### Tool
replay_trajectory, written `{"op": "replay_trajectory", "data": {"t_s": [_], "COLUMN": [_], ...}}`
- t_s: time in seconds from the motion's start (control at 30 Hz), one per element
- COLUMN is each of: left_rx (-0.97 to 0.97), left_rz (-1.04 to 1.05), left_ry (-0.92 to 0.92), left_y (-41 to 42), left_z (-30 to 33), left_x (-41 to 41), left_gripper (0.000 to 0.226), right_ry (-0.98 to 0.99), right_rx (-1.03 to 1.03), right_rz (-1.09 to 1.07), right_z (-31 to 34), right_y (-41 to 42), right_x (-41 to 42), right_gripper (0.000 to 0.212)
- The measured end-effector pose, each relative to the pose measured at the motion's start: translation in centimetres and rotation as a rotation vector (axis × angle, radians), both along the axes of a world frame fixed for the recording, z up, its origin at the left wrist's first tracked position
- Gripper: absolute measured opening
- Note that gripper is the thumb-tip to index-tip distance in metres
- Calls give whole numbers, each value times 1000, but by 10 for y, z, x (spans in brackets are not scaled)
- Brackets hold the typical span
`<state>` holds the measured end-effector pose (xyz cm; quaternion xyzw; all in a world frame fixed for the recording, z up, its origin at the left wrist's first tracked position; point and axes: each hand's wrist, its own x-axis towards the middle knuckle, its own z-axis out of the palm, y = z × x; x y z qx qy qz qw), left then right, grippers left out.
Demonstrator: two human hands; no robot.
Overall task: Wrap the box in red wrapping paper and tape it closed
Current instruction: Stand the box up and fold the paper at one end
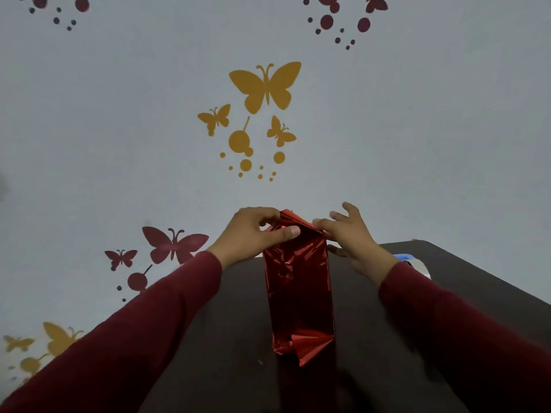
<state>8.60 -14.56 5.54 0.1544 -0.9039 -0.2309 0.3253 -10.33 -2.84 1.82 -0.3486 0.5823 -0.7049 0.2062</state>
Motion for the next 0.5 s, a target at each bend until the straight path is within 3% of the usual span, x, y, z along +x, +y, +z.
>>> {"op": "replay_trajectory", "data": {"t_s": [0.17, 0.3, 0.43, 0.5], "left_rx": [203, 210, 426, 421], "left_rz": [-66, -2, -4, 28], "left_ry": [105, 82, 75, 66], "left_y": [-12, -23, -31, -34], "left_z": [14, 14, 2, -3], "left_x": [-26, -39, -46, -50], "left_gripper": [18, 17, 26, 25], "right_ry": [-73, -65, -12, 18], "right_rx": [-4, 5, 44, 67], "right_rz": [37, 40, 39, 52], "right_z": [3, 3, 3, 4], "right_y": [-3, -1, -2, -1], "right_x": [-1, -3, -4, -2], "right_gripper": [99, 95, 89, 94]}}
